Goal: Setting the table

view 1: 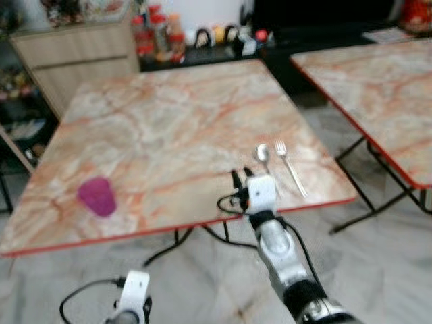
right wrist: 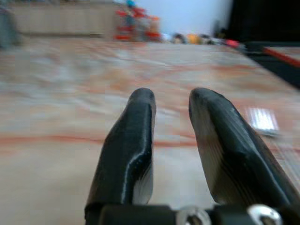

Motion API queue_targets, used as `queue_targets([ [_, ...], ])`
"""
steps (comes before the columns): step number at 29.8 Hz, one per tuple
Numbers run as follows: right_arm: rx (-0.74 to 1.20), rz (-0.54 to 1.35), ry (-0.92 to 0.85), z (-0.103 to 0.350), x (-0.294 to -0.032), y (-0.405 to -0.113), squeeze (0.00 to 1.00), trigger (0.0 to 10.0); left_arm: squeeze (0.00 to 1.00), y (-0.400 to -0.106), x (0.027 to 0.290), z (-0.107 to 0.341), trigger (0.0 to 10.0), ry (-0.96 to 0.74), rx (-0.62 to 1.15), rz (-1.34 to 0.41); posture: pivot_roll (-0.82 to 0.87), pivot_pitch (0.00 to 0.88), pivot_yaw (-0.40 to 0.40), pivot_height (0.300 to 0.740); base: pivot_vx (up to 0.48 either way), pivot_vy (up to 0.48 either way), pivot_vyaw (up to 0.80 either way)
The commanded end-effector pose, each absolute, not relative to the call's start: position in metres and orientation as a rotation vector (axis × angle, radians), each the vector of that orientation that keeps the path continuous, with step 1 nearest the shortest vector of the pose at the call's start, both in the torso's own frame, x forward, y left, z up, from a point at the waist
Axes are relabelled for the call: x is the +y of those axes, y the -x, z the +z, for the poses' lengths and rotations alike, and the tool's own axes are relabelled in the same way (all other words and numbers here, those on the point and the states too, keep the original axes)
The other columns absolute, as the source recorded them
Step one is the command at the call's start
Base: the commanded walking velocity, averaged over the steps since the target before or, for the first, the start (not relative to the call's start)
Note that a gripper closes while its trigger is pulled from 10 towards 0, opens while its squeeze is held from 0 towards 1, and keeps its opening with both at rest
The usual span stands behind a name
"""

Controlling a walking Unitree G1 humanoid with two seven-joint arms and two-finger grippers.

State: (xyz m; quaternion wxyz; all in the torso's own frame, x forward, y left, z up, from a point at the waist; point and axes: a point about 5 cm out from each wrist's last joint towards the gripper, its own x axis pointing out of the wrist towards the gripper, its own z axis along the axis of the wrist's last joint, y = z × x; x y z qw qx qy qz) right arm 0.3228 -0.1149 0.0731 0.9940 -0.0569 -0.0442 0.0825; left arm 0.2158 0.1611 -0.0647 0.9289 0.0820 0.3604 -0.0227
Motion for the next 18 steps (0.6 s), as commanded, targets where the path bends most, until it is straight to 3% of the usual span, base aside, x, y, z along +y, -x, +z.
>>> queue_targets([
  [1,-0.133,0.229,0.083,0.0845,-0.089,-0.326,0.0,10.0,0.0,-0.204,0.1806,-0.0705,10.0,-0.196,0.786,-0.005,0.0,0.0,0.044,0.74,0.36,0.0,0.0],
  [18,-0.128,0.224,0.082,0.0832,-0.089,-0.3251,0.0,10.0,0.0,-0.2056,0.1827,-0.0696,10.0,-0.195,0.787,0.003,0.0,0.014,0.05,0.74,0.357,0.0,0.0],
])
